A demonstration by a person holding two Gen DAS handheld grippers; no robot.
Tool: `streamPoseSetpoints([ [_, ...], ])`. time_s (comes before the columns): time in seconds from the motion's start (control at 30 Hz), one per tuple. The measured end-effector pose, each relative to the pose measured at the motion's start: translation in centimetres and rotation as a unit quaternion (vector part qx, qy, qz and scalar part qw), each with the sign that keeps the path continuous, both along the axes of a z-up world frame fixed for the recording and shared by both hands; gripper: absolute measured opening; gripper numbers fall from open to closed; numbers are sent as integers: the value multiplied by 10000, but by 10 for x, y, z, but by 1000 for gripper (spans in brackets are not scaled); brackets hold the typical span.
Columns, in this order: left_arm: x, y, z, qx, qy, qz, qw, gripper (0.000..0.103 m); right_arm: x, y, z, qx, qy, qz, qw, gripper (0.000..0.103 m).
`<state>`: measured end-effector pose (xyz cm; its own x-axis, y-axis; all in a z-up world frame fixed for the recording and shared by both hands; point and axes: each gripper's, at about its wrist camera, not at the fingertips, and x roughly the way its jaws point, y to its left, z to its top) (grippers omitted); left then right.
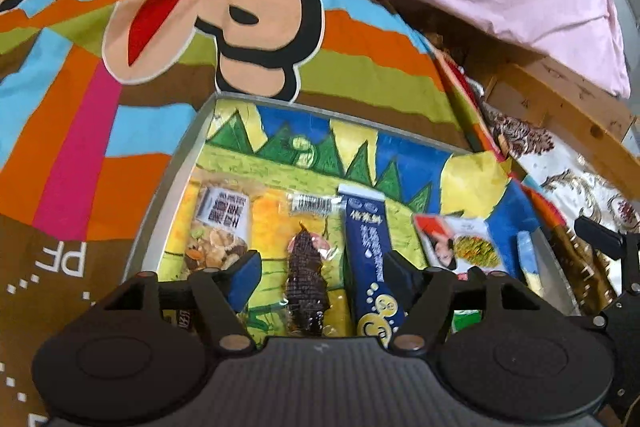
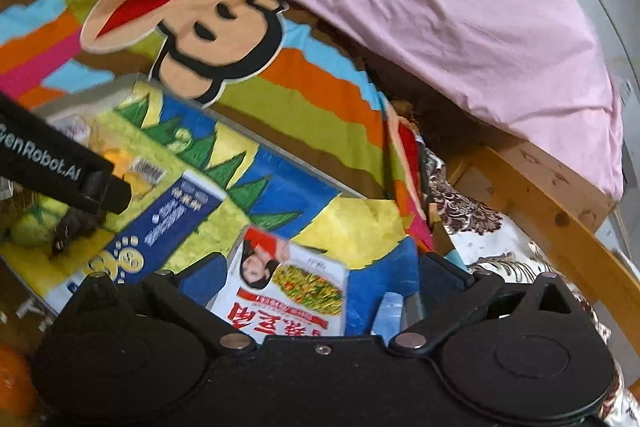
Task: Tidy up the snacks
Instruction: 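Lift jerky bag with left tool into the tray while right tool carries the vegetable bag there, then open both tools and raise them away from the tray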
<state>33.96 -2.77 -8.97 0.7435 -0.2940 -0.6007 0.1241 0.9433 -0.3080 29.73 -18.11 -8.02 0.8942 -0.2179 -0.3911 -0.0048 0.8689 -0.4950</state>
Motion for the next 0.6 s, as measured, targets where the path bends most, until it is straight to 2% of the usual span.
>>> streamPoseSetpoints([
  [0.17, -15, 7, 29, -72, -360, 138, 9992, 88, -24, -13, 38, 424, -532, -170, 9975, 102],
  [0.37, -45, 18, 70, -127, -910, 369, 9951, 101, -71, -25, 85, 886, -1269, -141, 9878, 102],
  [0.6, -98, 32, 105, -109, -1531, 756, 9853, 102, -131, -30, 117, 1238, -1809, -23, 9757, 102],
])
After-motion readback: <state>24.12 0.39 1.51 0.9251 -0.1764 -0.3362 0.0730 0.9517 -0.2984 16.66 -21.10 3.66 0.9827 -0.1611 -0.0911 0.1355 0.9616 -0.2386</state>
